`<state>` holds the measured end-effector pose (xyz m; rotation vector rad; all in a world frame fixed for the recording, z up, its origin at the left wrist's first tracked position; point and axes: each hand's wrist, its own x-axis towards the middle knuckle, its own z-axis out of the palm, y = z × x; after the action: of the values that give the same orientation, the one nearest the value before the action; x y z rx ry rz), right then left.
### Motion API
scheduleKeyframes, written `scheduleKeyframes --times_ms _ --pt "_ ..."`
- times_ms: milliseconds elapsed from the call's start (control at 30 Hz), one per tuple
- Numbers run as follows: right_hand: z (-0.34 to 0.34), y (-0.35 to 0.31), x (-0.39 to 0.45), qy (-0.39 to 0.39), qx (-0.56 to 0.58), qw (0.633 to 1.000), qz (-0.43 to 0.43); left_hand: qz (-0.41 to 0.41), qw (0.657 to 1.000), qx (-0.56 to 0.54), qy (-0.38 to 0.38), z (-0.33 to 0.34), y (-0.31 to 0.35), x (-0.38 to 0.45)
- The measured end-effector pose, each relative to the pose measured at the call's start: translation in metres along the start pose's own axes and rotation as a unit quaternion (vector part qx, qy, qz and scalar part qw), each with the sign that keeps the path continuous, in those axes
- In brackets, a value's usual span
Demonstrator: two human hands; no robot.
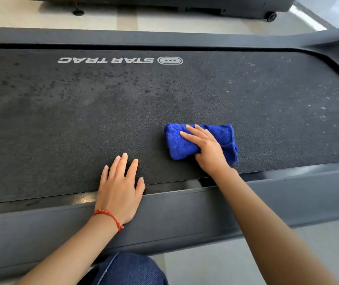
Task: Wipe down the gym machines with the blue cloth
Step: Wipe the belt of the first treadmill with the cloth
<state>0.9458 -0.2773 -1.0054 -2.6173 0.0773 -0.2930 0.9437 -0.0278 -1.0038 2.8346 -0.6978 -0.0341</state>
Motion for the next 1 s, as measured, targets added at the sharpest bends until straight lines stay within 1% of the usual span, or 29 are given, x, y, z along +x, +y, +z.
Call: scheduleKeyframes --times_ms 467,667,867,1000 --pt "0.007 0.022 0.098 0.015 -0.032 0.999 0.016 -0.007 1.000 0.014 0.025 0.002 0.000 0.000" --pt "0.012 0.025 0.130 0.032 -0.034 0.998 0.047 -0.005 0.999 0.016 0.035 0.003 -0.001 0.000" --pt "0.012 0.018 0.128 0.042 -0.026 0.997 0.063 -0.007 0.999 0.017 0.037 0.003 -0.002 0.000" --pt "0.009 0.009 0.108 0.021 -0.030 0.998 0.045 -0.008 0.999 0.013 0.043 0.003 -0.001 0.000"
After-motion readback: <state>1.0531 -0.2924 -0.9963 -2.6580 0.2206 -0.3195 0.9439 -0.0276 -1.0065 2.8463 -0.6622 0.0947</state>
